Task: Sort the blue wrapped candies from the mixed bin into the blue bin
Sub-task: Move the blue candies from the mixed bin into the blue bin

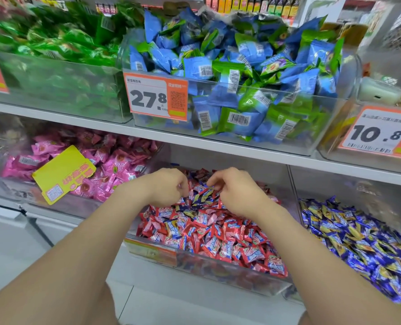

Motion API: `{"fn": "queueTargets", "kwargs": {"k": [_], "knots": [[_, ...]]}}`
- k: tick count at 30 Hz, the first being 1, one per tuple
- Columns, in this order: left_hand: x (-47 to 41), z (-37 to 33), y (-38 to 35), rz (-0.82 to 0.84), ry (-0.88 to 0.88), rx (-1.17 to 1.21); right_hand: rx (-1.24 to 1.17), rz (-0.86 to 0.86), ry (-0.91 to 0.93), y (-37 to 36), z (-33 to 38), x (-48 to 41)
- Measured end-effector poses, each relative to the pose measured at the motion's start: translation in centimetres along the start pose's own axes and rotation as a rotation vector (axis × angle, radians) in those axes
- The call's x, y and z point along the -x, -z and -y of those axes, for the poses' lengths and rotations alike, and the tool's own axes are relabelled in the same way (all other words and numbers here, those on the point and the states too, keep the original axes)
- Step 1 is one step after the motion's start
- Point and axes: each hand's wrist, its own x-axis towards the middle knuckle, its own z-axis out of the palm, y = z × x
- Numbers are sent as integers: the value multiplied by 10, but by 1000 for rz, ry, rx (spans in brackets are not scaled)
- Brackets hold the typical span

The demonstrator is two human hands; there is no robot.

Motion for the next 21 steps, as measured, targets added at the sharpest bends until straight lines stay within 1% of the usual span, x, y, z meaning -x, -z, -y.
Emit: {"fn": "queueTargets", "kwargs": {"k": [2, 6, 8, 10, 13, 16, 19, 21], "knots": [[0, 4, -3, -11, -2, 3, 45, -14, -34, -7, -3, -10], [-1, 4, -11, 11, -20, -97, 216, 38, -49, -24, -4, -24], [-2, 5, -13, -9, -32, -81, 235, 71, -37, -31, -2, -29], [-3, 8, -13, -18, -36, -56, 232, 116, -15, -33, 2, -34], [-2, 8, -10, -39, -35, -99, 169, 183, 14, -29, 4, -37], [-1, 11, -8, -67, -11, -41, 114, 215, 27, -22, 3, -35], [-3, 14, -10, -135, 10, 48, 99, 188, 21, -14, 0, -32], [-5, 10, -11, -191, -11, 61, 59, 160, 19, -7, -2, -28]]}}
